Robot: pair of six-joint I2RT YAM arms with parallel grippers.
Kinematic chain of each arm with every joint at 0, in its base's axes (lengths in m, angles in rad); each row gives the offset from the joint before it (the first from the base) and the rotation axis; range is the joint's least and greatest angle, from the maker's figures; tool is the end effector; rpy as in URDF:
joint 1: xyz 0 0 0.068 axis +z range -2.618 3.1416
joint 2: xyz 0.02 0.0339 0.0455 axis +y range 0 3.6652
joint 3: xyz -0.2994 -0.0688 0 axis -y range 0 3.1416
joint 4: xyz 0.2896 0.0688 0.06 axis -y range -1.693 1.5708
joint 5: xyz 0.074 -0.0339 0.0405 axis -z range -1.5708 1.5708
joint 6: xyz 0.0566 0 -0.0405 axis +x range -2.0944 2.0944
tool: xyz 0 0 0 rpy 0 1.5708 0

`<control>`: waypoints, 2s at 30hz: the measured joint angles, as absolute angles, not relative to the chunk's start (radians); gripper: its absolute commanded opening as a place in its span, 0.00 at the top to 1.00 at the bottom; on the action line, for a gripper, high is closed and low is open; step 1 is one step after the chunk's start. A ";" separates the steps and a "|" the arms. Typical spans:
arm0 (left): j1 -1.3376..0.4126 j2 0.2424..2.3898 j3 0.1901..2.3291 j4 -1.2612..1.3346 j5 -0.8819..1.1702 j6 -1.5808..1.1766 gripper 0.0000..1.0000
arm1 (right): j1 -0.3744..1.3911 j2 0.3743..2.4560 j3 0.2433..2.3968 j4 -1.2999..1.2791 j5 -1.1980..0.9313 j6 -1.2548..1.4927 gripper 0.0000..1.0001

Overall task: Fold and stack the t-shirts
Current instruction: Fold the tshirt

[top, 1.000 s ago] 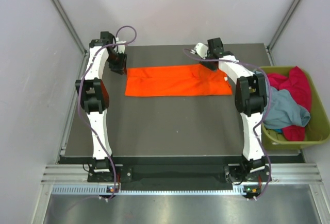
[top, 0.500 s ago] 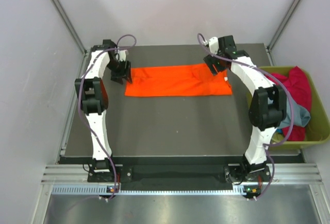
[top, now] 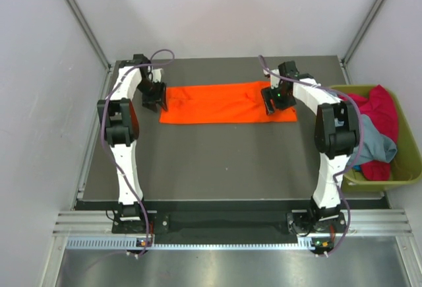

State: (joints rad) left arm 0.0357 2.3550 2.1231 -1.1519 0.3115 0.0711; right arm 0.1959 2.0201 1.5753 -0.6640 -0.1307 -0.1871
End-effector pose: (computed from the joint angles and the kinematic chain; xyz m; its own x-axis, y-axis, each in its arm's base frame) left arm 0.5511 0.0023 0.1916 -0.9778 0.0327 -0.2068 0.0927 0.9534 -0.2872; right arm 0.4844 0.1036 0.1963 -0.8162 -0.3500 -0.4597 -0.4089 0.9120 0.0317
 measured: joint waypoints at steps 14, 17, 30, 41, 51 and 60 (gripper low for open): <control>0.024 2.421 2.122 -1.154 0.287 0.066 1.00 | 0.104 2.205 1.755 -0.653 -0.168 -0.094 0.31; 0.020 2.413 2.105 -1.148 0.290 0.066 1.00 | 0.097 2.222 1.779 -0.655 -0.175 -0.091 0.31; -0.003 2.255 1.851 -1.169 0.348 0.062 1.00 | 0.096 2.274 1.868 -0.681 -0.239 -0.127 0.31; -0.134 2.072 1.718 -1.195 0.404 0.050 1.00 | 0.103 2.286 1.943 -0.709 -0.259 -0.142 0.30; -0.062 2.123 1.976 -1.192 0.295 0.050 0.52 | 0.127 2.214 1.921 -0.704 -0.212 -0.138 0.29; -0.012 2.378 2.255 -1.111 0.187 0.045 0.57 | 0.129 2.068 1.814 -0.673 -0.151 -0.102 0.29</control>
State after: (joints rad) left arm -0.0120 2.3783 2.2547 -1.1110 0.1871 0.0452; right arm 0.1291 2.0682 1.8137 -0.6731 -0.1513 -0.1024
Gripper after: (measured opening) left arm 0.453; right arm 0.711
